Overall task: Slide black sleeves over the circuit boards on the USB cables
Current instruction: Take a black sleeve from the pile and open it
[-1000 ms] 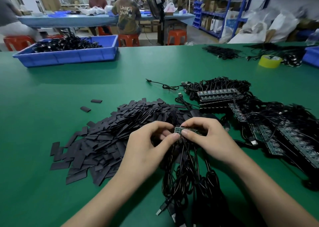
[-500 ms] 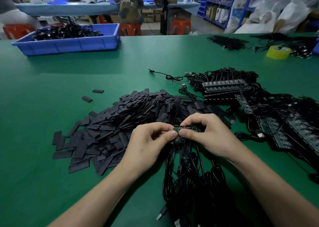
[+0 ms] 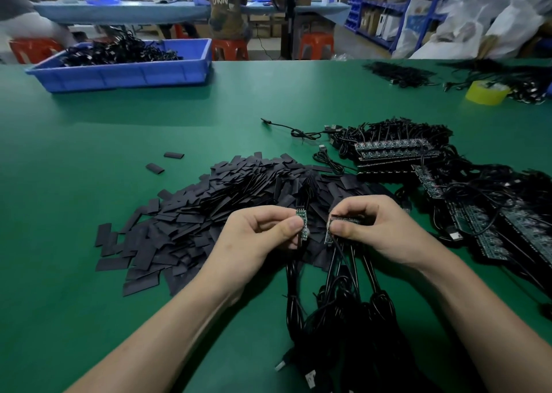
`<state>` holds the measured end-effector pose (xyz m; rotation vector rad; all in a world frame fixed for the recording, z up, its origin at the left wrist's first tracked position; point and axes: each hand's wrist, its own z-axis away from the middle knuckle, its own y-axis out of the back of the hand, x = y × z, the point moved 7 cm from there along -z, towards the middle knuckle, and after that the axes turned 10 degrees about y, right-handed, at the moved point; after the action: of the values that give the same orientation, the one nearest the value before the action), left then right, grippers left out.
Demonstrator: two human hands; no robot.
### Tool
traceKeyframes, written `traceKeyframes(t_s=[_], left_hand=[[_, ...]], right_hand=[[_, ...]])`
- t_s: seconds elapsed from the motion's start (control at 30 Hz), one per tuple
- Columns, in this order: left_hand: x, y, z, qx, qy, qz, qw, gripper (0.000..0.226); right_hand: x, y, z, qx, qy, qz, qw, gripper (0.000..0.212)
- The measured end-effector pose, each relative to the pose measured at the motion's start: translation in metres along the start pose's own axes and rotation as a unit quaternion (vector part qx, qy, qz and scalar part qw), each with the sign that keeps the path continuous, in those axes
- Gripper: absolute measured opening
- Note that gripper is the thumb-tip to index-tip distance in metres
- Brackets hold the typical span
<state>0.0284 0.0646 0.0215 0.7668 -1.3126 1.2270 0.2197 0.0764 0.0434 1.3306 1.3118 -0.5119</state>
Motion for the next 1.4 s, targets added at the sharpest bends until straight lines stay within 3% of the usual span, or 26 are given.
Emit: traceKeyframes(t_s=[0.1,0.17,0.27,0.37,0.4,0.5,0.6,0.67,0.73,0.83,0.93,1.17,1.4], left_hand=[[0.01,-0.002,0.005,0.013,-0.066,-0.073,0.995,0.012],[0.018,-0.004,0.008,0.037,-0.136,-0.132,0.981,0.006],[0.027,0.0,0.012,0.089,-0.204,-0.171,0.96,0.008],[0.033,0.003,0.014,0.114,-0.225,-0.227,0.94,0.012],[0.036,0.007,0.015,0.145,-0.243,-0.286,0.915,0.017],[0.049,0.024,0.016,0.29,-0.272,-0.47,0.788,0.022],[0.047,0.037,0.006,0.322,-0.223,-0.538,0.746,0.028],[0.041,0.041,0.0,0.314,-0.201,-0.558,0.742,0.028],[0.038,0.044,-0.002,0.315,-0.189,-0.558,0.745,0.027],[0.039,0.046,-0.004,0.328,-0.182,-0.568,0.733,0.022],[0.041,0.045,-0.004,0.328,-0.191,-0.57,0.728,0.017],[0.04,0.042,-0.002,0.32,-0.205,-0.588,0.714,0.016],[0.043,0.047,0.005,0.321,-0.221,-0.553,0.736,0.014]], right_hand=[[-0.012,0.004,0.002,0.028,0.044,0.169,0.984,0.016],[-0.03,-0.008,0.002,0.024,0.104,0.213,0.971,0.019],[-0.039,-0.031,0.002,0.011,0.137,0.187,0.973,0.029],[-0.037,-0.037,0.0,0.026,0.084,0.099,0.991,0.018],[-0.04,-0.034,0.001,0.042,0.076,0.062,0.994,0.018],[-0.056,-0.018,0.003,0.106,0.097,-0.072,0.987,0.022],[-0.072,0.004,0.002,0.164,0.11,-0.199,0.96,0.019],[-0.082,0.022,0.002,0.188,0.125,-0.228,0.947,0.021],[-0.091,0.035,0.0,0.174,0.127,-0.166,0.962,0.024],[-0.081,0.033,-0.009,0.1,0.074,0.13,0.984,0.028],[-0.056,0.011,-0.015,0.024,0.015,0.352,0.935,0.028],[-0.02,-0.021,-0.009,0.036,0.001,0.349,0.937,0.021],[-0.015,-0.016,0.001,0.115,0.015,0.299,0.947,0.023]])
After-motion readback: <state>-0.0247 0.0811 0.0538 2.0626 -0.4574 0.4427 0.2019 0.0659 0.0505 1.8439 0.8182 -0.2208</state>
